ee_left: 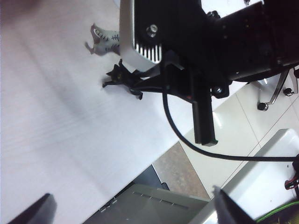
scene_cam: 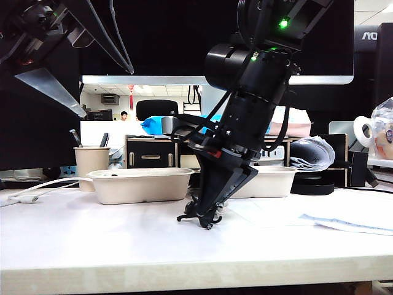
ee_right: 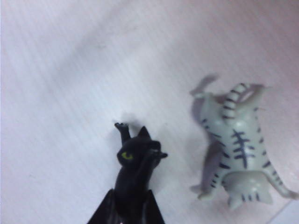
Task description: Put the dolls with similar sizes into the same paper box, while dolls with different sizes go into separate paper boxes.
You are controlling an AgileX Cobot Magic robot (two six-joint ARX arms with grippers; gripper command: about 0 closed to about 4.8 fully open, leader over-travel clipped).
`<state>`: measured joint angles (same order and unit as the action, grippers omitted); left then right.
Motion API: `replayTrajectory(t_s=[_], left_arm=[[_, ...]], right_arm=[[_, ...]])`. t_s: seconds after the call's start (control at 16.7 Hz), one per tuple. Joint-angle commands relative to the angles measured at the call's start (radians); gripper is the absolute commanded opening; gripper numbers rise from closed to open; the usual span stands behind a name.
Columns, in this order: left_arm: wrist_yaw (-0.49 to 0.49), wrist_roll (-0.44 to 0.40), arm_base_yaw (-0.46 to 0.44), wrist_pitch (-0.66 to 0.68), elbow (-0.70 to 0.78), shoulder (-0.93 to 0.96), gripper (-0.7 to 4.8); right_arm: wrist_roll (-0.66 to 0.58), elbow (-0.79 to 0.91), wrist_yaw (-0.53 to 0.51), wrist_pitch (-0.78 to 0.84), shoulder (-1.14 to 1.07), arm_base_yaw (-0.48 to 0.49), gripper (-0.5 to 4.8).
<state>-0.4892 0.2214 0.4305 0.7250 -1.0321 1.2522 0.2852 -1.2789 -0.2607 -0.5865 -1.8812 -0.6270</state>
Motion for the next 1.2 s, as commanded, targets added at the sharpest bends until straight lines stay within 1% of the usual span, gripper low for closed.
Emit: replayTrajectory(t_s=[0.06,0.12,0.24,0.36,0.42,0.48,0.6,0.66,0.78,0.84,1.08,1.2], left_arm=[[0.004,-0.008,-0.001,-0.009,-0.002,-0.003,4.79],[0.025,-0.01,-0.001,-0.009,-0.002,-0.003,4.79],[0.033,-0.013,-0.001,-0.009,-0.002,-0.003,4.79],[0.036,-0.024,-0.001,-0.009,-0.002,-0.003,4.79],[0.045,-0.029,-0.001,-0.008,-0.002,-0.003,4.79],[0.045,-0.03,-0.001,-0.008,-0.002,-0.003,4.79],[0.045,-0.031,-0.001,-0.006,-0.002,-0.003,4.79],[0.044,-0.031,-0.001,-0.006,-0.002,-0.003,4.79],[0.046,-0.031,-0.001,-0.01,-0.002,-0.003,4.79],[0.069,-0.035,-0.001,-0.011,-0.002,-0.003,4.79],[0.084,-0.042,-0.001,-0.027,-0.002,-0.003,4.79],[0.085,-0.042,-0.001,-0.027,-0.002,-0.001,4.79]], right_arm=[[0.0,-0.074,0.108,-0.127,0.005,0.008,-0.06],[0.0,-0.119,0.105,-0.159,0.01,0.014,-0.06],[-0.001,-0.198,0.107,-0.185,0.027,0.029,-0.06],[-0.003,-0.353,0.115,-0.216,0.063,0.046,-0.06],[0.001,-0.428,0.138,-0.216,0.068,0.058,-0.06],[0.002,-0.497,0.146,-0.195,0.064,0.086,-0.06],[-0.001,-0.578,0.145,-0.142,0.041,0.145,-0.06],[-0.001,-0.623,0.128,-0.148,0.012,0.185,-0.06],[-0.001,-0.652,0.128,-0.16,-0.03,0.239,-0.06],[-0.008,-0.653,0.127,-0.177,-0.073,0.285,-0.06],[-0.031,-0.653,0.124,-0.209,-0.11,0.281,-0.06],[-0.053,-0.653,0.101,-0.232,-0.135,0.275,-0.06]])
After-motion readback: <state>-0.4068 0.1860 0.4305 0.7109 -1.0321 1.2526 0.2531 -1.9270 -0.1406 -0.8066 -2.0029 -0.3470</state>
